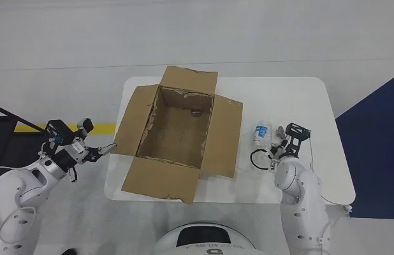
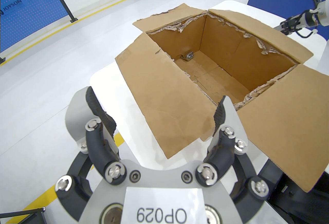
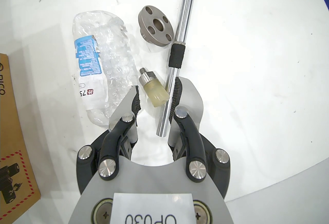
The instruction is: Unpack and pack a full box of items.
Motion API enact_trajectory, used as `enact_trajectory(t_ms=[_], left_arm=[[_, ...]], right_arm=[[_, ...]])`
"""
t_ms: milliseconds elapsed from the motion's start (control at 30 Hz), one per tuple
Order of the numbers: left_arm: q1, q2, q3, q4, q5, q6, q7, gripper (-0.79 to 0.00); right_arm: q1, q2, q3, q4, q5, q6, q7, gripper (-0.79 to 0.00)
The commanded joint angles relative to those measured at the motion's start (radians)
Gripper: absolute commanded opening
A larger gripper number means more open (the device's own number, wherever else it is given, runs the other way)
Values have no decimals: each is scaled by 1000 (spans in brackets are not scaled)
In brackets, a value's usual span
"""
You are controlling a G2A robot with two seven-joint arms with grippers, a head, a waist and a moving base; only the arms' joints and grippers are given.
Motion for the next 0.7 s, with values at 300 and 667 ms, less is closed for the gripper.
enact_trajectory(t_ms=[300, 667], left_arm=[[0, 0, 0, 0, 0, 0, 0, 0], [0, 0, 0, 0, 0, 0, 0, 0]], right_arm=[[-237, 11, -92, -359, 38, -240, -60, 0], [-225, 9, -112, -376, 97, -262, -108, 0]])
